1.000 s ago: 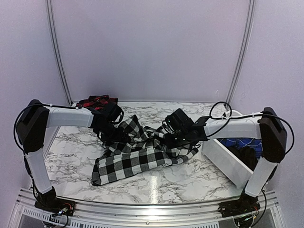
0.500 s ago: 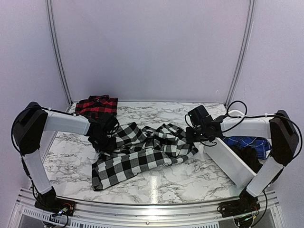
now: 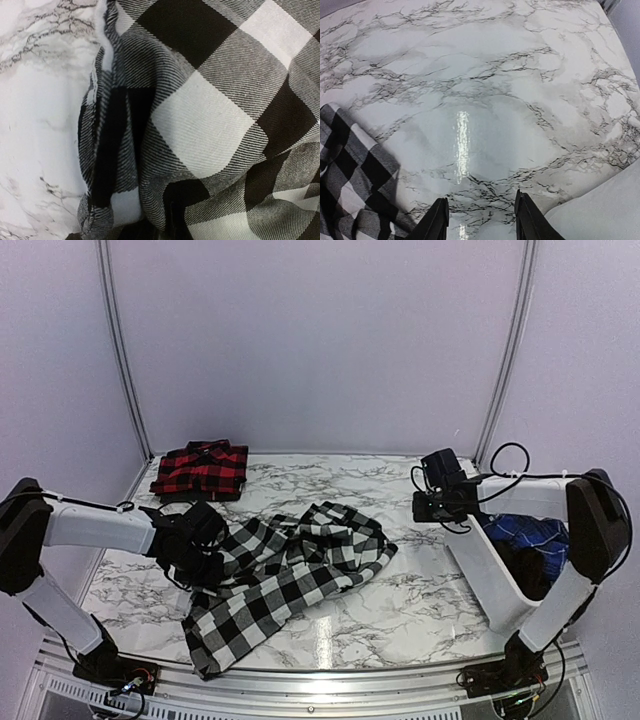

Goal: Fold and stack the long sleeve shirts
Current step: Move the bin to the corner of the board, then flatten out the crumpled shirt at the center of the board.

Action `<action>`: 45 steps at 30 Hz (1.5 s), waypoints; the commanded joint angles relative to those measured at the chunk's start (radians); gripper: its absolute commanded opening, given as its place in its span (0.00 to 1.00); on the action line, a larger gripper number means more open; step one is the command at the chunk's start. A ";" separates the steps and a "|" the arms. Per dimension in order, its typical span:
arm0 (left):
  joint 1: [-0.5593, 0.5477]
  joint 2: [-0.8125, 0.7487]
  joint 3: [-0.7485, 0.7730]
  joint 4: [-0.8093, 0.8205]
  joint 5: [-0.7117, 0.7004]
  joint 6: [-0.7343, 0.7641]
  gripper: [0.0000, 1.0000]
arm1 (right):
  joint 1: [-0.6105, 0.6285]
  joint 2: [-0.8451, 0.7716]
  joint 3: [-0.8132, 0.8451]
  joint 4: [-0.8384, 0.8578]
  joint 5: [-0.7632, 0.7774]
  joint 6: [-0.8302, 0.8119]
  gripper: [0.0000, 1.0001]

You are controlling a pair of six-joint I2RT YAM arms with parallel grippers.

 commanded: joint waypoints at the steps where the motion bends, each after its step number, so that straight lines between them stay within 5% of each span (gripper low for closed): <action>1: -0.041 -0.067 -0.092 -0.079 0.059 -0.098 0.07 | -0.081 -0.001 0.029 -0.042 0.079 -0.024 0.42; 4: -0.050 -0.118 -0.110 -0.081 0.063 -0.116 0.13 | -0.098 -0.012 0.028 -0.046 0.071 -0.035 0.43; 7: -0.050 -0.168 -0.085 -0.097 0.034 -0.107 0.30 | -0.089 -0.021 0.041 -0.051 0.019 -0.046 0.45; 18: -0.068 -0.241 0.191 -0.142 -0.006 0.110 0.66 | 0.095 -0.053 0.127 -0.109 0.007 -0.033 0.49; 30: -0.178 0.183 0.625 -0.139 0.019 0.416 0.76 | 0.241 -0.113 0.067 -0.100 -0.008 0.054 0.49; 45: -0.249 0.595 0.995 -0.165 -0.017 0.526 0.81 | 0.295 -0.213 -0.090 -0.086 -0.032 0.154 0.49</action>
